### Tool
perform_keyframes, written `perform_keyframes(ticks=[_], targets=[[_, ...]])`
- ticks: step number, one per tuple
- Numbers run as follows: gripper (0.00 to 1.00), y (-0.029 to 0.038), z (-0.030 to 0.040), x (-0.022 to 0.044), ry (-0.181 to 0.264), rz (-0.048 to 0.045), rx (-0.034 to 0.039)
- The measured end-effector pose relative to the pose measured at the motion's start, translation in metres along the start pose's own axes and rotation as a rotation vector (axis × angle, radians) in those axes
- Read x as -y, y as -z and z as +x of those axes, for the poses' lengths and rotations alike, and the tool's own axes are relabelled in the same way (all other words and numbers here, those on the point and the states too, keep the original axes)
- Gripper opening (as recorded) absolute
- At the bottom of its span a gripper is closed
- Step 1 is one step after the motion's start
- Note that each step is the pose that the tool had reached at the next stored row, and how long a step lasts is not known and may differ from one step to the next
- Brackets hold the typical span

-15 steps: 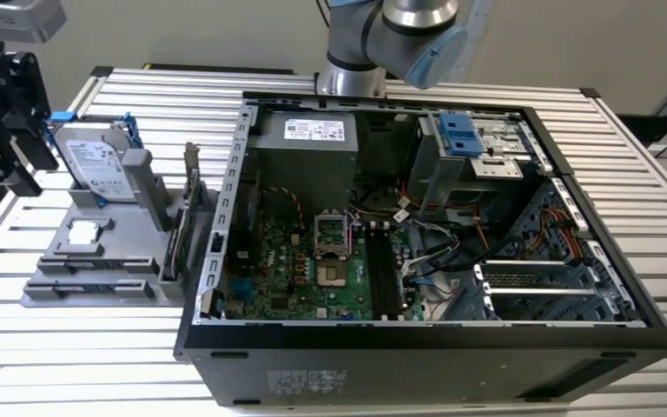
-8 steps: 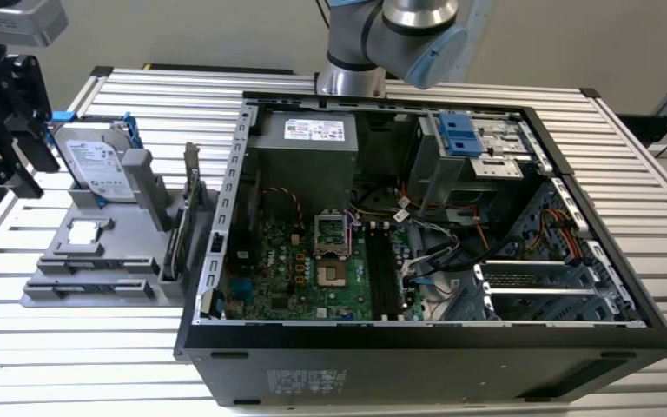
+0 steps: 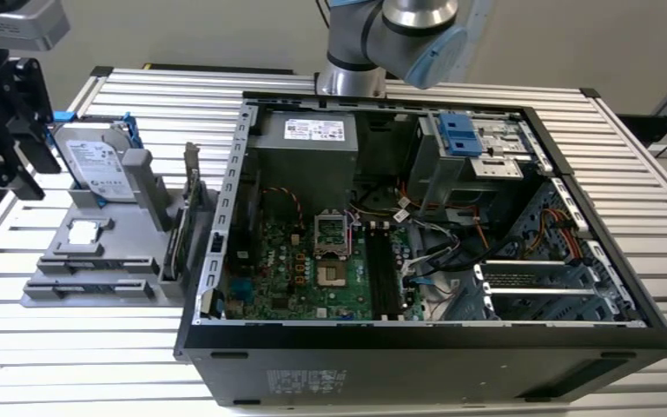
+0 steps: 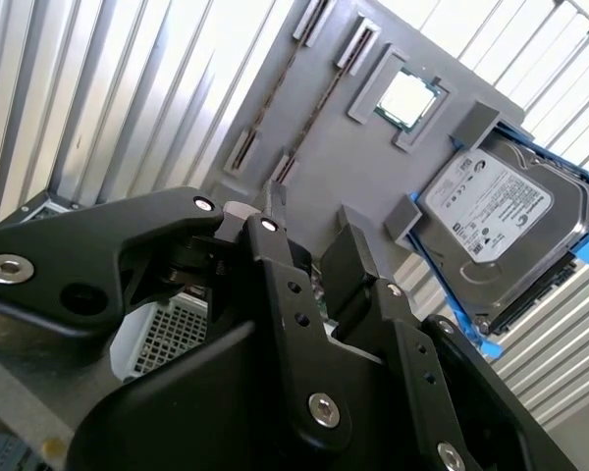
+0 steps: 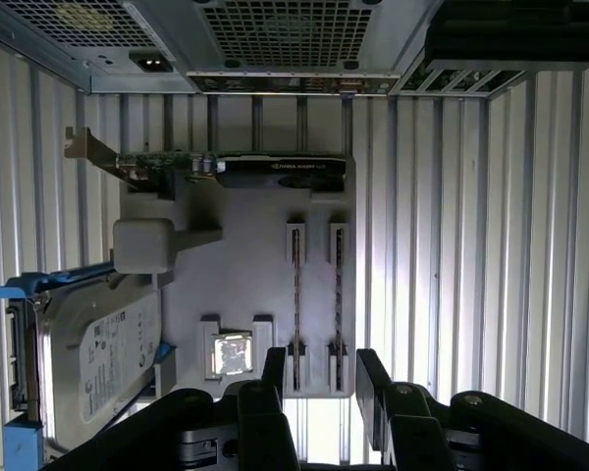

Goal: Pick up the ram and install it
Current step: 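Pick up the ram and move it above insertion slot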

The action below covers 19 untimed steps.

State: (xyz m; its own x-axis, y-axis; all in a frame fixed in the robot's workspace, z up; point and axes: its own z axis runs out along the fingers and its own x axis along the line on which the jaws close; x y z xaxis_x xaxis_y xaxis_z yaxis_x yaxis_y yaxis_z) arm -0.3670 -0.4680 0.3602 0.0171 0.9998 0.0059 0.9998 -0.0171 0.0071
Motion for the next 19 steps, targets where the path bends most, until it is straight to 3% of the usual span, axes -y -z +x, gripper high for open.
perform_keyframes(ticks=[19], targets=[[1.00, -0.0068, -0.0022, 0.0000, 0.000, 0.0000, 0.0000]])
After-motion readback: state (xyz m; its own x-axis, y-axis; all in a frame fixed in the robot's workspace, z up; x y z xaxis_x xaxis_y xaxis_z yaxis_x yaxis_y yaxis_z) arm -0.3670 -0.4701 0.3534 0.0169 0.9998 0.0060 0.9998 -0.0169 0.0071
